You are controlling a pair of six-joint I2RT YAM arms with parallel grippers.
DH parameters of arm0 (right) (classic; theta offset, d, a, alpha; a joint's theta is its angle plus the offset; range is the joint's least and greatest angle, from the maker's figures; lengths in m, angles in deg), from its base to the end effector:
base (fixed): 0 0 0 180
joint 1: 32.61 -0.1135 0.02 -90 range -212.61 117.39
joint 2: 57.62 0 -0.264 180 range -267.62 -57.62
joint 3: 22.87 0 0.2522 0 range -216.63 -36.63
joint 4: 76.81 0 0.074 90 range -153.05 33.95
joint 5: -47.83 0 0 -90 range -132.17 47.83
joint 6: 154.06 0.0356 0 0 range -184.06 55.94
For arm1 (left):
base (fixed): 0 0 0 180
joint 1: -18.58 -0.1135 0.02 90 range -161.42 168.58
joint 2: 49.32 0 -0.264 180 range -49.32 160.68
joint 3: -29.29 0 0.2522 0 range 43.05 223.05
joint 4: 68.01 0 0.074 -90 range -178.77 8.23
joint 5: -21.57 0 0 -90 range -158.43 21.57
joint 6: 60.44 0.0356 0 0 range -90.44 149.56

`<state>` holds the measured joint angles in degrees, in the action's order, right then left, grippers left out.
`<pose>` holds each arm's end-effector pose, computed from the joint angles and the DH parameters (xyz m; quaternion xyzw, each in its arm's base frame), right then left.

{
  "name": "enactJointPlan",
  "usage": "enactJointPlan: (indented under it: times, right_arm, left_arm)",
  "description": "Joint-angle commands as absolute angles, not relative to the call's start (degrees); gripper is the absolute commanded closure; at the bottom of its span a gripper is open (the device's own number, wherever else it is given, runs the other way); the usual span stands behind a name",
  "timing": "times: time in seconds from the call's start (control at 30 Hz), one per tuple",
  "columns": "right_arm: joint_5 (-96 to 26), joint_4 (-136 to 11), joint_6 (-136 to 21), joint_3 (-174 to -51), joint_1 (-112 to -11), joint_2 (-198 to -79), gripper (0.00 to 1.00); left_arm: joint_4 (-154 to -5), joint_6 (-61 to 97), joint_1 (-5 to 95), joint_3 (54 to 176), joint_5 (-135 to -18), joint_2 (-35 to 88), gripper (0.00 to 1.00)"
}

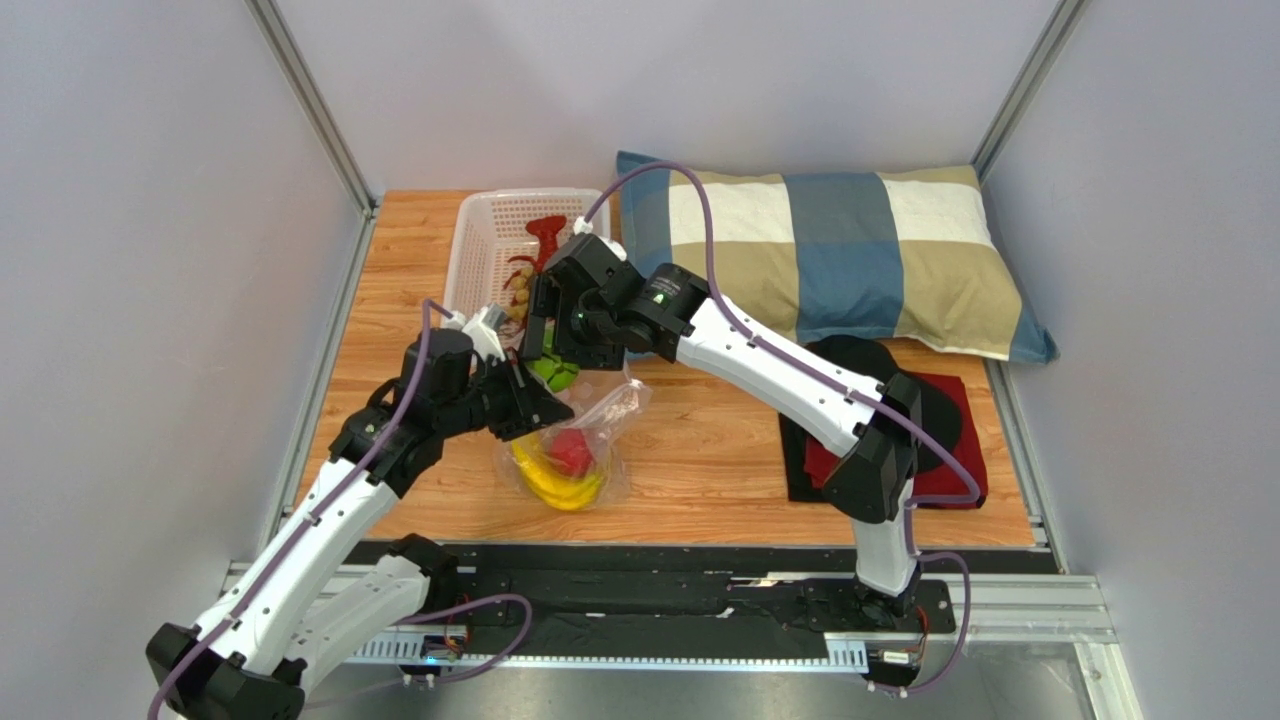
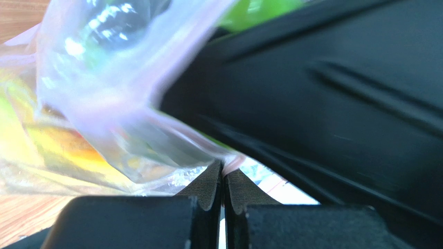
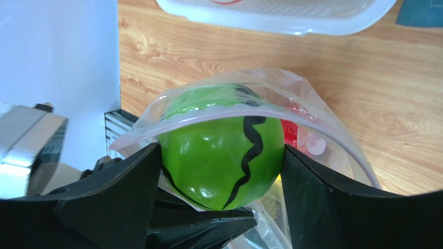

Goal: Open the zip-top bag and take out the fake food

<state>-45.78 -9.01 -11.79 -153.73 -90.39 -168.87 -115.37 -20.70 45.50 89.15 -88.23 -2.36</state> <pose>0.2292 0.3594 0.3626 -0.0337 0.9332 0.2754 0.2285 0.1499 -0.0897 0.3019 -0.0979 0.8698 -0.4052 0.2639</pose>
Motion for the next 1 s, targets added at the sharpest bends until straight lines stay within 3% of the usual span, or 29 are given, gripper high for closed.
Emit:
enactJointPlan:
  times: [0.0,0.23,0.37,0.5,0.97]
  right_arm:
    - [-41.02,-11.64,-11.05,-158.8,-93.52,-167.23,1.0]
    - [-41.11,-6.62,-24.49,-151.61,-93.08,-157.05,1.0]
    - [-42.08,-11.88,-30.56,-142.47,-92.64,-148.08,1.0]
    - [-44.36,-15.32,-31.18,-142.62,-88.96,-146.74,1.0]
    - [-36.8,-26.57,-37.87,-165.82,-75.94,-182.57,1.0]
  left_arm:
    - [-110.85,-20.89,46.0,90.69,-90.15,-1.49,1.0]
    - [-124.55,-19.31,45.65,87.35,-77.6,-8.35,1.0]
    - [-127.12,-18.51,44.34,87.43,-75.2,-9.68,1.0]
    - [-126.51,-17.46,44.07,88.49,-75.55,-8.19,1.0]
    - [-128.17,-14.12,44.07,89.36,-78.36,-9.67,1.0]
